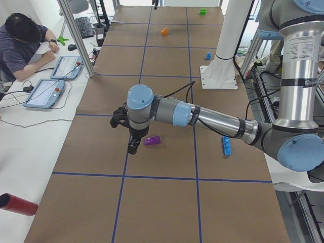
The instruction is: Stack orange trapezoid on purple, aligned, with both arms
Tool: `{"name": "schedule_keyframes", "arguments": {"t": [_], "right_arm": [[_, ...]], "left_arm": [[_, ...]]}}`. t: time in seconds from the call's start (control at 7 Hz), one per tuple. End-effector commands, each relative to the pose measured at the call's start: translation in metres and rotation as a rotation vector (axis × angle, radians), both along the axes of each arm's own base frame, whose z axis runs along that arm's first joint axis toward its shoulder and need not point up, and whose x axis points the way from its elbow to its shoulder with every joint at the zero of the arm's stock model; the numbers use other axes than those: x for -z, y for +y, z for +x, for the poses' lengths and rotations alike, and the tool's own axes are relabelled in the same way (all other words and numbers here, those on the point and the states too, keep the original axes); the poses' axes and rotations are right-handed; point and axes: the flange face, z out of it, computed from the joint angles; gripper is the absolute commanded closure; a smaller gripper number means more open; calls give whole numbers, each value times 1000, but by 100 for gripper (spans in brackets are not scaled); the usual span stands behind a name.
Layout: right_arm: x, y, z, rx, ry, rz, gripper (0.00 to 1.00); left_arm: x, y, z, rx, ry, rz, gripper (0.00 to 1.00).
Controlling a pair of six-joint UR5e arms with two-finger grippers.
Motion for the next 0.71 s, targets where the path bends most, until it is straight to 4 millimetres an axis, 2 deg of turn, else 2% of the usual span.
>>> {"name": "schedule_keyframes", "arguments": {"t": [0.0,0.14,0.43,0.57], "right_arm": [[2,0,-5,-2,-5,1,0],[1,0,-4,-2,-4,-1,0],[-1,0,-4,-3,-2,-4,0],[-1,0,-4,-2,-2,-3,0]], "left_arm": [[-14,23,59,109,63,-107,0],[-22,24,97,167,46,-119,0],[-51,33,174,228,20,-130,0],[-40,36,216,234,26,-155,0]]}}
